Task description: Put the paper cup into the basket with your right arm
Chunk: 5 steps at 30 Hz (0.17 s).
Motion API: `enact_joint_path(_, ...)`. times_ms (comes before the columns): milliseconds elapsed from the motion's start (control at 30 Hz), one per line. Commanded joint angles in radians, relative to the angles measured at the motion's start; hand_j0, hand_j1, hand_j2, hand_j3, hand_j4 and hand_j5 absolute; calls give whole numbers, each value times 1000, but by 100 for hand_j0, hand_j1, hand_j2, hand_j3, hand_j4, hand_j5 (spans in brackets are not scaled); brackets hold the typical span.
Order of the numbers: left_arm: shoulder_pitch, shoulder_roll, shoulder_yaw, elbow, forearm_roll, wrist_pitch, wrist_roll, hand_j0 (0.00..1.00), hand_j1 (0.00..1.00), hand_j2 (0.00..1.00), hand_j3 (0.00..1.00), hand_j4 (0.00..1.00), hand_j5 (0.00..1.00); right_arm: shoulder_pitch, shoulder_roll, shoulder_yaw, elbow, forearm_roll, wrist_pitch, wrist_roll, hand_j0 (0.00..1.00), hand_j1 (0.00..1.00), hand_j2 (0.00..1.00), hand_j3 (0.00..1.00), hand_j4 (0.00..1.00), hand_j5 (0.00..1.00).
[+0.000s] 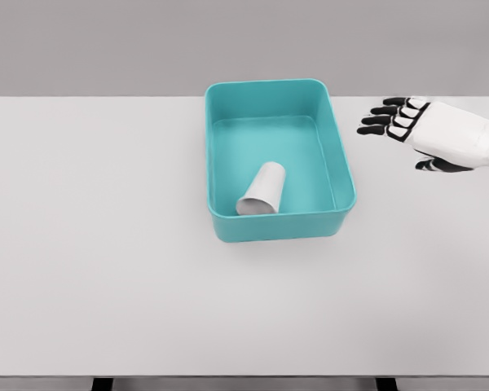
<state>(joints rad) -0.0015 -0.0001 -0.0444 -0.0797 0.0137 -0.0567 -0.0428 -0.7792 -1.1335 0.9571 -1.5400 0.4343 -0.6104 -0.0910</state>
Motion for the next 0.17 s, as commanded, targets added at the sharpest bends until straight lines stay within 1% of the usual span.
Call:
enact_joint_path(0,0,0,1,1,0,0,0,100,100,100,100,100,100,3,20,-3,3,-6,0,-1,100,100,100,100,100,100)
enact_joint_path(133,0,0,5,1,5,0,0,100,100,100,100,100,100,9,20,-3,3,-6,0,0,100,100,100,100,100,100)
